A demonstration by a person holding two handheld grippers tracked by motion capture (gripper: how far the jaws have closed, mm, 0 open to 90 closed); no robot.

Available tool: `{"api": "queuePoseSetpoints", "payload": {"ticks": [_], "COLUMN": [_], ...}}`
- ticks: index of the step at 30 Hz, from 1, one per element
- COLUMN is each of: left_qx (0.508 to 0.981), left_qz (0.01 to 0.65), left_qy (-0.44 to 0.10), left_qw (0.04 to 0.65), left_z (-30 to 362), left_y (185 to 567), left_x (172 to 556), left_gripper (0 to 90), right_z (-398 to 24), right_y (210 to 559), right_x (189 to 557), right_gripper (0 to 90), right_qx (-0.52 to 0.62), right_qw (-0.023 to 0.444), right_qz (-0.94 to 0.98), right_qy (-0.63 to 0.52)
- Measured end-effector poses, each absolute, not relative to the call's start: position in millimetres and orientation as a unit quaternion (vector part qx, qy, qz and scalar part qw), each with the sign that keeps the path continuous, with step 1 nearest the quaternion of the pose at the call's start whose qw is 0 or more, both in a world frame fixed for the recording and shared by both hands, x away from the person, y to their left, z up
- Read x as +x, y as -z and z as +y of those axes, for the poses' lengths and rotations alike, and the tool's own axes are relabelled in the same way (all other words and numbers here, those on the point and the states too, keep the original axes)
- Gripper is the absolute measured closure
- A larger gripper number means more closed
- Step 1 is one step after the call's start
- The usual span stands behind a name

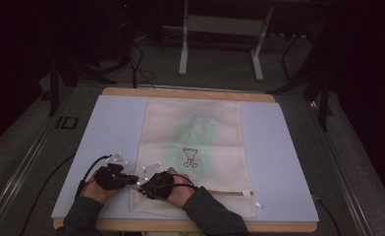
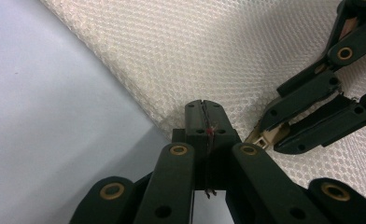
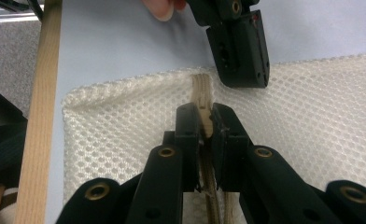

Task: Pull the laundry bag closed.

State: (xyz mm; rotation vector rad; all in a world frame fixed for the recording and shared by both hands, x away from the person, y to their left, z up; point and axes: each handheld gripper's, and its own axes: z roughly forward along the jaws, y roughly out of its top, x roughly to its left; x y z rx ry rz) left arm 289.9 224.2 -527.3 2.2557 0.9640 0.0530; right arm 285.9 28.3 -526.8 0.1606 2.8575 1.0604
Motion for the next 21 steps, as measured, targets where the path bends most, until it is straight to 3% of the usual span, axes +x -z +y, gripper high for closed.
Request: {"api": "queuePoseSetpoints", "payload": {"ticks": [21], "left_qx": [0.866], "left_qz": [0.367], "left_qy": [-0.023], "left_qw": [0.338], "left_z": [224], "left_y": [527], "left_x": [289], "left_gripper": [90.0], "right_z": [17], "right_y": [523], "right_x": [284], "right_gripper": [82.3], "right_qx": [0.048], "right_qw": [0.055], "right_qz": [0.941], "right_qy": [-0.332]}}
